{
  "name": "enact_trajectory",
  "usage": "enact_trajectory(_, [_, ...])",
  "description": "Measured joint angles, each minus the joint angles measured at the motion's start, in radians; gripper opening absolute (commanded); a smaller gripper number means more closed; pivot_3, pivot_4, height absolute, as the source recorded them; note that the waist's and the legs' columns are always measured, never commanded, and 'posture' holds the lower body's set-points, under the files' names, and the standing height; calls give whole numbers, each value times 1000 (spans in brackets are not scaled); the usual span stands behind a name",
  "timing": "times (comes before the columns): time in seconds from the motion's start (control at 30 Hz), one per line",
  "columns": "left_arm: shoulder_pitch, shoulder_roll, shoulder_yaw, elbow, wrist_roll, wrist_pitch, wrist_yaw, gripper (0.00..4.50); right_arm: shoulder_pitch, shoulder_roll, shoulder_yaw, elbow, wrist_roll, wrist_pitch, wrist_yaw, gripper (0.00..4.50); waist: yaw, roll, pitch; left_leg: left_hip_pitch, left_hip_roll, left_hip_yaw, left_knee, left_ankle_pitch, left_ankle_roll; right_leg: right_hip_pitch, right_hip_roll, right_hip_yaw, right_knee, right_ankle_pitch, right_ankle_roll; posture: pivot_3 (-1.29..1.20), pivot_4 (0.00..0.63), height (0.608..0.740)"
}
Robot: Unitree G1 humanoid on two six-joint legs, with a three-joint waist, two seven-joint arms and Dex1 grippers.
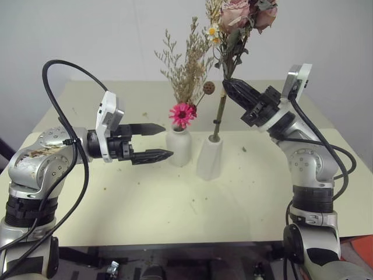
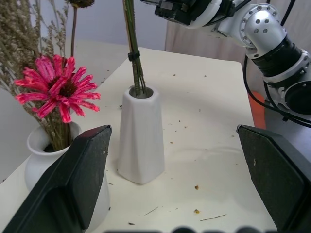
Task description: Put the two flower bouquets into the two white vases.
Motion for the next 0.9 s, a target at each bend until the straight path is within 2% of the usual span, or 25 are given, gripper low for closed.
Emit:
enact_trajectory(0.27, [0,0,0,-7,-1,2,5,4500,6,4,9,25,-14,-24,3,156,0,0,0,0,0,0,0,0,0,0,0,0,0,0,0,0,150,740])
enact_trajectory(0.63, [0,-9,0,-22,-4,19,25,4500,92,-5,79,28,-88,-122,74,156,-1,0,0,0,0,0,0,0,0,0,0,0,0,0,1,0,150,740])
enact_trajectory(0.67, [0,-9,0,-22,-4,20,27,4500,92,-6,79,28,-88,-126,75,874,0,0,0,0,0,0,0,0,0,0,0,0,0,0,1,0,150,740])
enact_trajectory(0.7, [0,-9,0,-22,-4,20,27,4500,92,-7,79,28,-89,-128,77,1064,0,0,0,0,0,0,0,0,0,0,0,0,0,0,1,0,150,740])
enact_trajectory(0.9, [0,-8,0,-23,-4,20,27,4500,145,-27,77,18,-86,-129,96,3048,1,0,0,0,0,0,0,0,0,0,0,0,0,0,1,0,150,740])
